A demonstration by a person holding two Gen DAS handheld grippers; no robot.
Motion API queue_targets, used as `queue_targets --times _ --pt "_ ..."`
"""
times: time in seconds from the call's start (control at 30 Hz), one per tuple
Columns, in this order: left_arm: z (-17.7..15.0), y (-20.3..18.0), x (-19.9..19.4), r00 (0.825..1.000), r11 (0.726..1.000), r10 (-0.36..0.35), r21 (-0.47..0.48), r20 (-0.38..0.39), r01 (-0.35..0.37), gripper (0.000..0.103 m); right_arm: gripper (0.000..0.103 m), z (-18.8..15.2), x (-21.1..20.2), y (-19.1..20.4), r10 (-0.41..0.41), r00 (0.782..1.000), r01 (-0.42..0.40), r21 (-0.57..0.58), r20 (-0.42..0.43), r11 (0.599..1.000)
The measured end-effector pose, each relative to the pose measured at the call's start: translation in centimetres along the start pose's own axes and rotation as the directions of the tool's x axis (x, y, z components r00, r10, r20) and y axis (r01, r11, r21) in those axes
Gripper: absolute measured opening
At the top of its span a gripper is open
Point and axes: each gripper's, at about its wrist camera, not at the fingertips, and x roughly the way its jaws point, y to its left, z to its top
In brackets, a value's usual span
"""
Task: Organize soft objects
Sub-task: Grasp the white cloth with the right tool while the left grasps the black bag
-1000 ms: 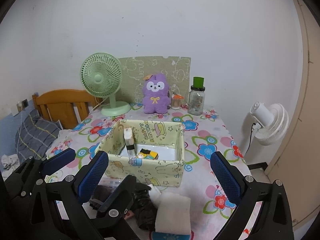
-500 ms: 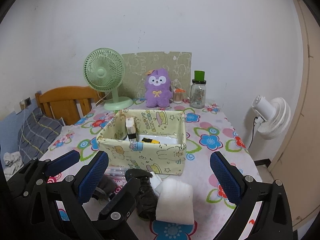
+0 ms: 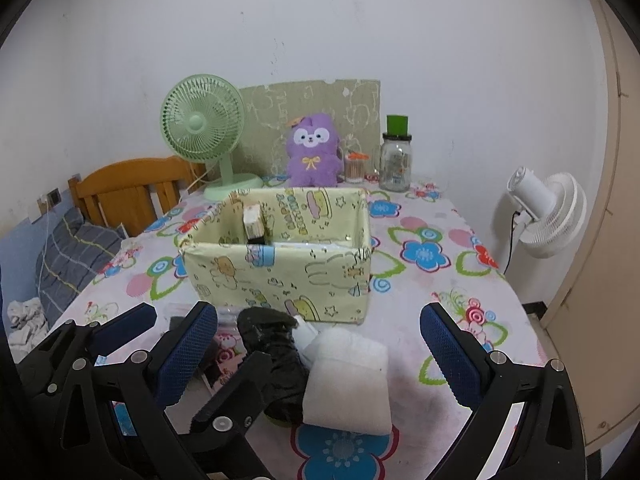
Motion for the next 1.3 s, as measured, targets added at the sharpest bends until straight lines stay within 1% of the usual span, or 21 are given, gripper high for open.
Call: queue_targets --times 0.33,0.47,0.67,0.83,0.97,1.3 --pt "-2.0 0.4 2.0 0.997 1.0 0.021 0.011 -0.073 -0.02 0.093 0.102 -1.5 1.7 -1.0 -0.001 0.998 0.003 0.026 -0.056 1.0" --pt "-2.4 0.4 2.6 0.995 1.0 0.026 0.007 -0.095 -0.026 0.085 0.102 -2.0 2.7 -1.3 -0.01 0.996 0.013 0.031 -0.089 0.999" --pt "-2.6 0.0 3.1 0.993 0.999 0.03 0.013 -0.111 -0.029 0.083 0.101 -2.4 3.8 -1.9 -0.028 0.992 0.033 0.036 -0.12 0.999" --pt "-2.6 -0.4 3.8 0.991 1.0 0.02 0.02 -0.129 -0.018 0.083 0.098 -2.8 4.8 -2.4 -0.042 0.987 0.049 0.043 -0.154 0.998" --pt "-2.7 -0.7 4.5 0.989 0.999 0.026 0.03 -0.147 -0.022 0.079 0.095 -3.2 5.7 -3.0 -0.043 0.982 0.054 0.057 -0.181 0.997" --pt "-3.1 -1.1 6.3 0.979 0.999 0.027 0.044 -0.201 -0.019 0.078 0.095 -4.0 8.1 -4.1 -0.038 0.966 0.064 0.095 -0.255 0.993"
